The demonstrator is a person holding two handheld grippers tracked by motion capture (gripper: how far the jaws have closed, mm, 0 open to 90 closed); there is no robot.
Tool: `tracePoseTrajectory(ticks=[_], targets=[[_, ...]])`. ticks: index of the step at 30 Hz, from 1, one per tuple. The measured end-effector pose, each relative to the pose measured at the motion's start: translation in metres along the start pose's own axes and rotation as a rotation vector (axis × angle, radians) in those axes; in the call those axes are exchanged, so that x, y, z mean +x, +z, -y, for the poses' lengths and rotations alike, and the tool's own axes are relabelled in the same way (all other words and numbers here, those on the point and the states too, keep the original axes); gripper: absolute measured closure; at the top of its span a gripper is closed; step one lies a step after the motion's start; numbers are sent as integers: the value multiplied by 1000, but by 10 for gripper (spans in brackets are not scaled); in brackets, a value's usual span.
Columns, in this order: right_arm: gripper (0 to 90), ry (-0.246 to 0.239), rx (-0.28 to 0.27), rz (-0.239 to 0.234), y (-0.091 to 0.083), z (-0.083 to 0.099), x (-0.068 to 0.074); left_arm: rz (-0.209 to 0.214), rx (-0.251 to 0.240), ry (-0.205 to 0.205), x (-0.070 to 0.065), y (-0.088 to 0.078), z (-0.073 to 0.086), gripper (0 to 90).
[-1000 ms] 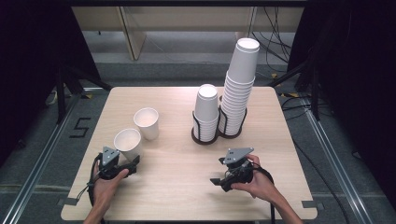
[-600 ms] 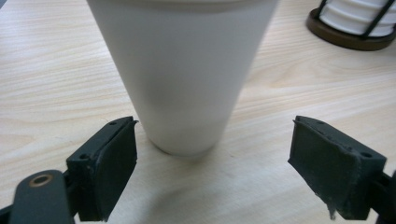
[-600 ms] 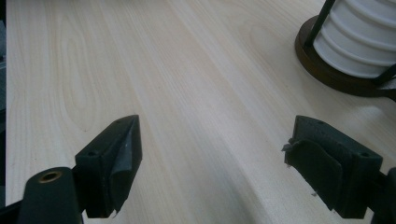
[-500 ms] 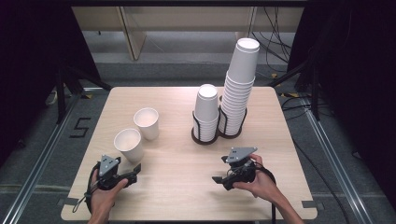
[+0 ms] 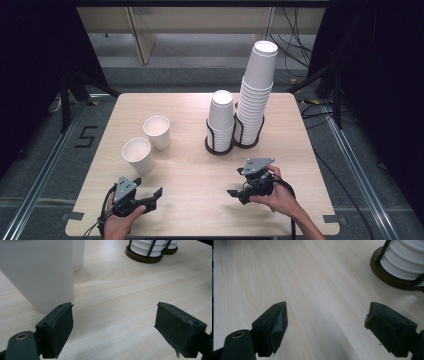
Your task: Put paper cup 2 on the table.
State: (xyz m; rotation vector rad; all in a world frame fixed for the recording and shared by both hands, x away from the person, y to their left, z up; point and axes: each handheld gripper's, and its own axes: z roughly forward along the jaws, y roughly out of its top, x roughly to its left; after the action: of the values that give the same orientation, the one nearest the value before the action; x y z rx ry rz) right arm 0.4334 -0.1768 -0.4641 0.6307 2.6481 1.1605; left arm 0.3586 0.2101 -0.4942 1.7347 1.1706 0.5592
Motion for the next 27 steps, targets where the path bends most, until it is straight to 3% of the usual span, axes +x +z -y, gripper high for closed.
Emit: tracePoseTrajectory(ticks=[3,12,20,24,27], targets=[[179,26,8,-2,0,1,2,22,-11,16,-7,-2,1,145],[178,41,-1,-15,-1,8,9,87,9,58,-27,-5,6,145],[175,29,-29,-24,-7,17,22,136,18,87,-43,-5,10,146],[175,25,-30,-43,-6,21,32,129,47,111,-51,-7,12,145],[175,10,-20,-58,-4,24,39,146,53,119,-55,-8,13,145]])
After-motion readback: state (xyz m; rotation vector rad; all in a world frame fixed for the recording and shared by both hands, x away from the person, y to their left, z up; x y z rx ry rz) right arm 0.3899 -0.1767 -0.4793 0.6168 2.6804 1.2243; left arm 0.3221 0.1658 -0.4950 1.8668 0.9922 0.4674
